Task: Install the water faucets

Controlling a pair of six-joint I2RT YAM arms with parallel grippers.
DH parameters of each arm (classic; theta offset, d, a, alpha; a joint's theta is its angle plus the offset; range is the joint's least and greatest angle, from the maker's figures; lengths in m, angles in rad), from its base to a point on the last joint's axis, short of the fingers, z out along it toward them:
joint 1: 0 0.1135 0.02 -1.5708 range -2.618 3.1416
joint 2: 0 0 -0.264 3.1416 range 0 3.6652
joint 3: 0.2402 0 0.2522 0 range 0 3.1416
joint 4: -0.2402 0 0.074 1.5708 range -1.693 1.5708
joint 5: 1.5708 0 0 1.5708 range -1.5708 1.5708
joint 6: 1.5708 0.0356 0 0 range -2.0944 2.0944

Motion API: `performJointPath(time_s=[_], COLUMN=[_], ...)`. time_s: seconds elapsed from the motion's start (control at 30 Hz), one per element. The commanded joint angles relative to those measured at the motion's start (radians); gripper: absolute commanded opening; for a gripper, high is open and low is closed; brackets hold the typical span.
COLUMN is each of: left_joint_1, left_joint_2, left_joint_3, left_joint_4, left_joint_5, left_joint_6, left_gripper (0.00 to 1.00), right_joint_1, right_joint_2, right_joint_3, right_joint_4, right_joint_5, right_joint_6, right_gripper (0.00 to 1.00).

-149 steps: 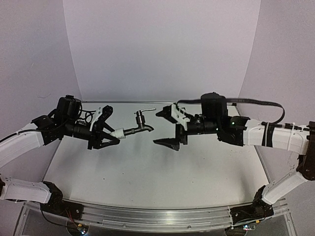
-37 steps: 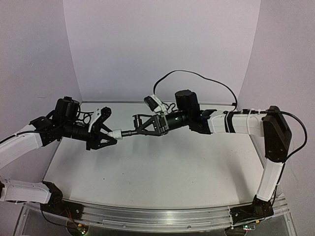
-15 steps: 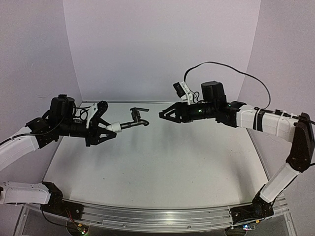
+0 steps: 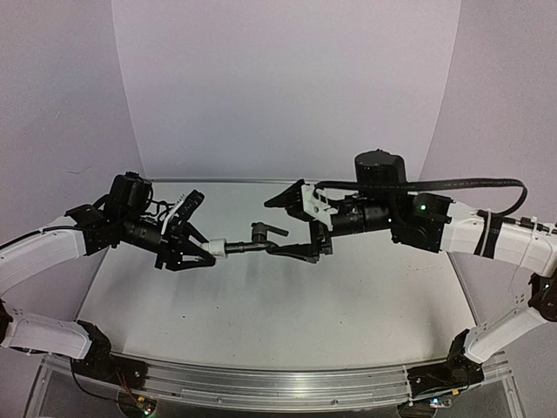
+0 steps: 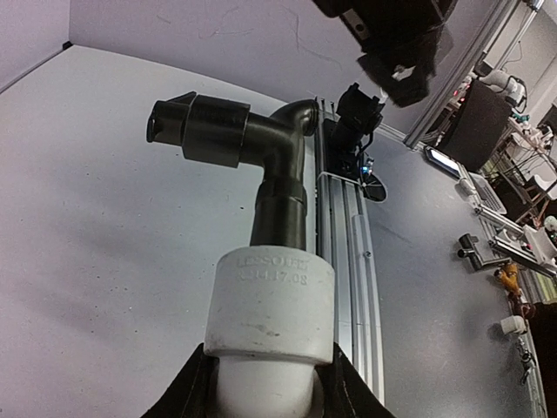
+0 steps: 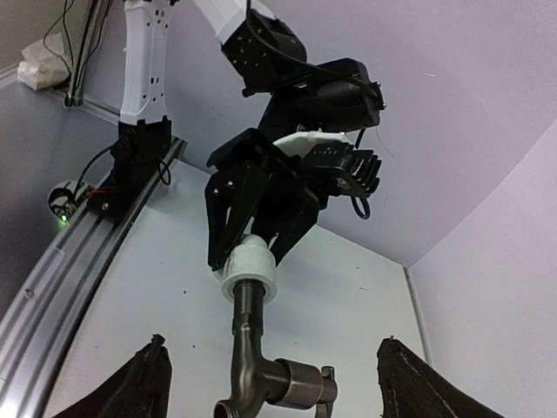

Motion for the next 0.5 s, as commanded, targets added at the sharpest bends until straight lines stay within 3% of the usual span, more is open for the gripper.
performJointPath(time_s=[0.0,0.17,0.33,0.47], left_joint_1=[0.001,0.001,0.001,0.001], left_joint_2=[-0.014,-0.004,-0.007,-0.033], left_joint_3=[0.080,0.083,0.090,0.087], left_joint_4=[0.049,0.044,0.042,0.043], left_joint_5=[0.113,0.137,0.111,-0.088], left_joint_6=[-0.010,-0.010,0.006,0.066], left_gripper=[0.00,0.00,0.00,0.00], right_joint_1=[0.017,0.031,0.035,0.035], right_joint_2=[0.044,0.100,0.143,0.156], right_joint_3=[0.010,0.011,0.043,0.056], right_joint_4=[-0.046,0.015,0.077,0.086], right_joint_5=[0.042,0.099,0.123,0.042], right_joint_6=[-0.183,-0.176,-0.041,0.123], right_gripper=[0.80,0.70,0.28,0.09])
